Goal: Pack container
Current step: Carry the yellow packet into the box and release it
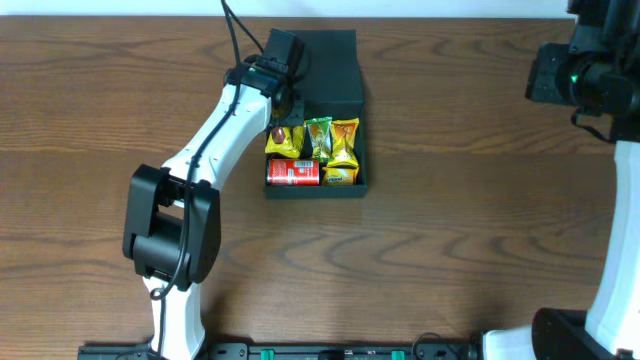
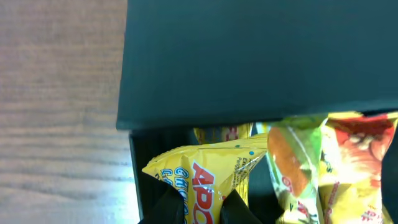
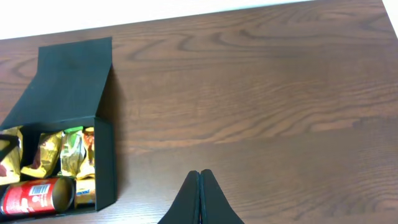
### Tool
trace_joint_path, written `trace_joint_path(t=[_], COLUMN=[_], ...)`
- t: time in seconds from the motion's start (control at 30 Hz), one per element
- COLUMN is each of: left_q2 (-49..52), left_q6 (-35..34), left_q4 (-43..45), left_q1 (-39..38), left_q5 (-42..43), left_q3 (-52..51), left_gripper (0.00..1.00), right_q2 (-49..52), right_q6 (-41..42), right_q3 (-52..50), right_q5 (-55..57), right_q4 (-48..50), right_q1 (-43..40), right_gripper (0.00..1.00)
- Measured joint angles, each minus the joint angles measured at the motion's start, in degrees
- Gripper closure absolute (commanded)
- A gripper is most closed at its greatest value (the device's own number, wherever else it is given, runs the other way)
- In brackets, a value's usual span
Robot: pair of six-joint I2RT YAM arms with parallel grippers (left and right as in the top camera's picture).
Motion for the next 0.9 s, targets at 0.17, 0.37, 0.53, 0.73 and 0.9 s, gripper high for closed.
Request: trace_joint_path(t=[0.17, 0.37, 0.53, 0.73, 0.9], left_q2=[0.7, 2.0, 2.0, 2.0, 2.1], left_q6=[-0.2, -0.3, -0.9, 0.4, 2.0], left_q4=[-2.3, -2.9, -2.7, -1.2, -1.6], left_q1=[-0.6, -0.7, -0.7, -1.9, -1.7], left_q5=[0.1, -0.1, -2.3, -2.4, -3.1], left_q3=[0.0, 0.0, 0.0, 0.0, 1.2], left_gripper=[0.86, 0.84, 0.41, 0.28, 0.33], right_q2=[0.0, 0.0, 0.0, 0.0, 0.0], right_q6=[0.0, 0.0, 0.0, 0.0, 0.0], right_q3=[0.0, 0.0, 0.0, 0.0, 0.0], right_q5=[-0.1, -0.1, -0.1, -0.1, -0.1], right_q4=[0.0, 0.0, 0.0, -0.4, -0.4], right_q1=[0.0, 0.0, 0.0, 0.0, 0.0], right_gripper=[0.98, 0.99, 0.99, 0.98, 0.98])
